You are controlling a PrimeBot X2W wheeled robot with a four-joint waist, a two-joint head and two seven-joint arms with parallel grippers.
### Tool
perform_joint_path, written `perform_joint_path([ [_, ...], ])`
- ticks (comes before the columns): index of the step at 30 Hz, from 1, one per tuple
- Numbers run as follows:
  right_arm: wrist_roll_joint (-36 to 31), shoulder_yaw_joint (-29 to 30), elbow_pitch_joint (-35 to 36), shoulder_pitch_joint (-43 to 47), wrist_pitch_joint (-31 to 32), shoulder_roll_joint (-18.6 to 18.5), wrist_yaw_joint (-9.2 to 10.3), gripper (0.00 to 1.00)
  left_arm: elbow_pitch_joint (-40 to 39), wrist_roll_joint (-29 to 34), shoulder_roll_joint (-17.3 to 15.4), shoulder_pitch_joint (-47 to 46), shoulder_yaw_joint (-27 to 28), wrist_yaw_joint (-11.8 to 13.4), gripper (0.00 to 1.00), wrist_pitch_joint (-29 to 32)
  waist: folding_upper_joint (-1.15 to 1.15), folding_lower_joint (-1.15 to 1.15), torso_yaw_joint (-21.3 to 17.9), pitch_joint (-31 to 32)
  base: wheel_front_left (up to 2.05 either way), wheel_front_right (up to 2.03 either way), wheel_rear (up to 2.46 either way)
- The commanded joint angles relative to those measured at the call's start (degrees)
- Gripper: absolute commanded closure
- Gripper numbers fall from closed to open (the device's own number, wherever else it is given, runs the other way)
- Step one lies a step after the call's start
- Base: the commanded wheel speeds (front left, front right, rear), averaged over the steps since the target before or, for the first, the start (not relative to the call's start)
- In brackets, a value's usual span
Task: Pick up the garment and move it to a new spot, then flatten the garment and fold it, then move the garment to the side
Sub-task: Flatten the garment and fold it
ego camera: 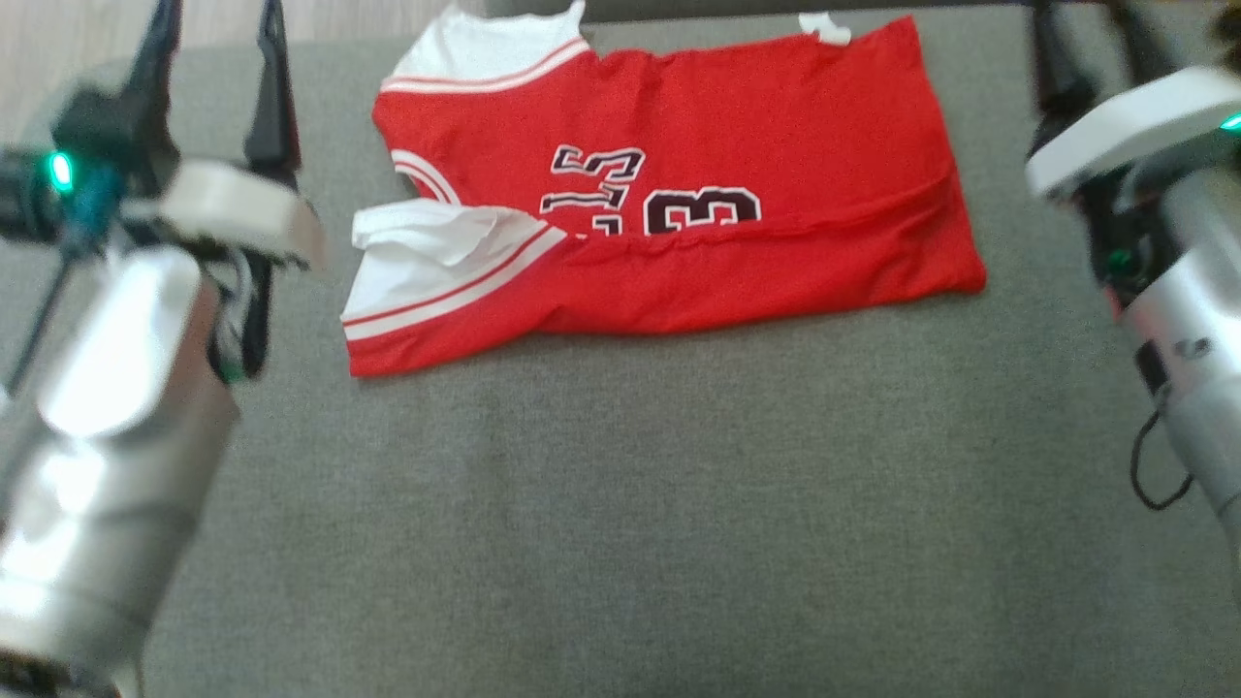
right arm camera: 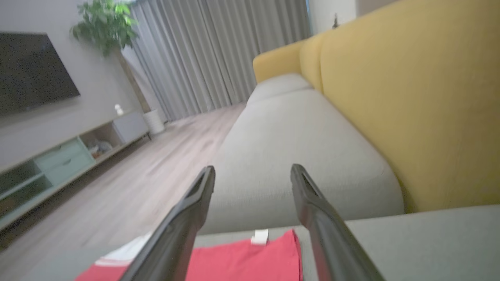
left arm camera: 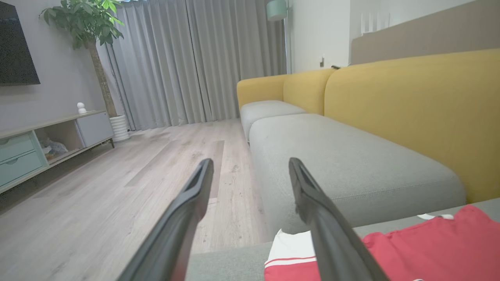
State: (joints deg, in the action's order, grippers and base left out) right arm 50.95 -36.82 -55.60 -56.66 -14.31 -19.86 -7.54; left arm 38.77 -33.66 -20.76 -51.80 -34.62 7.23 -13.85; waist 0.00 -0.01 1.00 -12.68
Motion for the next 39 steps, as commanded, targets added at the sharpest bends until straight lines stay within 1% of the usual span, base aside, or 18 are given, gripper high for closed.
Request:
perform_joint_path([
  [1, -3.8, 6.84, 4.72, 2.04, -0.65, 0.43, 0.05, 0.0, -4.18, -0.11, -1.41, 2.33, 3.51, 1.41, 0.0, -0.92, 0.0, 0.01, 0.05, 1.9, 0.0, 0.0, 0.0],
  [3, -9.74, 14.22, 9.19, 6.56, -0.66, 1.72, 0.05, 0.0, -8.53, 0.48, -0.77, 6.2, 5.33, 2.7, 0.0, -1.08, 0.0, 0.01, 0.07, 2.95, 0.0, 0.0, 0.0],
  [4, -9.74, 14.22, 9.19, 6.56, -0.66, 1.72, 0.05, 0.0, -8.53, 0.48, -0.77, 6.2, 5.33, 2.7, 0.0, -1.08, 0.0, 0.01, 0.07, 2.95, 0.0, 0.0, 0.0],
  [5, -12.81, 17.97, 11.64, 9.43, -0.66, 2.94, 0.05, 0.0, -11.19, 0.87, -0.28, 8.51, 6.72, 3.46, 0.0, -1.1, 0.0, 0.01, 0.07, 3.44, 0.0, 0.0, 0.0],
  [7, -19.61, 24.66, 16.75, 15.52, -0.67, 5.93, 0.05, 0.0, -15.89, 1.55, 0.89, 13.8, 9.44, 4.43, 0.0, -1.12, 0.0, 0.01, 0.01, 4.34, 0.0, 0.0, 0.0],
  [9, -25.0, 30.44, 21.41, 21.61, -0.67, 10.13, 0.05, 0.0, -19.86, 3.22, 1.9, 19.16, 11.6, 5.32, 0.0, -1.13, 0.0, 0.01, -0.2, 5.11, 0.0, 0.0, 0.0],
  [11, -29.47, 34.66, 25.78, 27.0, -0.68, 13.73, 0.05, 0.0, -22.7, 4.8, 3.09, 24.35, 13.24, 5.54, 0.0, -1.13, 0.0, 0.01, -0.45, 5.56, 0.0, 0.0, 0.0],
  [13, -32.11, 36.72, 29.1, 31.75, -0.68, 15.74, 0.05, 0.0, -24.29, 5.28, 4.86, 29.12, 15.23, 5.46, 0.0, -1.14, 0.0, 0.01, -0.61, 5.97, 0.0, 0.0, 0.0],
  [16, -34.2, 38.05, 32.29, 37.91, -0.68, 16.78, 0.05, 0.0, -24.99, 6.64, 7.13, 34.36, 17.4, 4.7, 0.0, -1.14, 0.0, 0.01, -0.6, 6.48, 0.0, 0.0, 0.0],
  [19, -32.97, 37.38, 34.03, 42.08, -0.68, 16.94, 0.05, 0.0, -24.83, 8.34, 8.83, 37.02, 19.12, 3.56, 0.0, -1.14, 0.0, 0.01, -0.65, 6.56, 0.0, 0.0, 0.0],
  [23, -31.4, 36.33, 35.23, 43.99, -0.68, 16.96, 0.05, 0.0, -24.09, 10.22, 10.14, 37.81, 21.45, 1.89, 0.0, -1.14, 0.0, 0.01, -1.37, 6.36, 0.0, 0.0, 0.0],
  [25, -30.99, 35.6, 35.84, 43.72, -0.68, 16.97, 0.05, 0.0, -22.62, 11.47, 10.72, 37.15, 22.31, 0.59, 0.0, -1.14, 0.0, 0.01, -2.03, 6.01, 0.0, 0.0, 0.0],
  [29, -30.72, 35.06, 36.68, 42.78, -0.68, 16.97, 0.05, 0.0, -19.69, 12.69, 11.28, 35.24, 22.95, -0.37, 0.0, -1.15, 0.0, 0.01, -2.95, 4.83, 0.0, 0.0, 0.0],
  [32, -30.65, 34.71, 37.44, 42.09, -0.69, 16.97, 0.05, 0.0, -15.8, 12.97, 11.37, 33.44, 22.81, -0.83, 0.0, -1.08, 0.0, 0.01, -3.58, 3.47, 0.0, 0.0, 0.0],
  [34, -30.45, 34.41, 37.89, 41.8, -0.69, 16.97, 0.05, 0.0, -12.5, 12.97, 11.15, 31.87, 22.49, -0.98, 0.0, 0.4, 0.0, 0.01, -3.97, 2.27, 0.0, 0.0, 0.0],
  [39, -29.97, 33.5, 38.64, 41.04, -0.69, 16.97, 0.05, 0.0, -4.84, 12.95, 10.22, 27.44, 22.44, -0.42, 0.0, 4.48, 0.0, 0.01, -4.87, -0.47, 0.0, 0.0, 0.0],
])
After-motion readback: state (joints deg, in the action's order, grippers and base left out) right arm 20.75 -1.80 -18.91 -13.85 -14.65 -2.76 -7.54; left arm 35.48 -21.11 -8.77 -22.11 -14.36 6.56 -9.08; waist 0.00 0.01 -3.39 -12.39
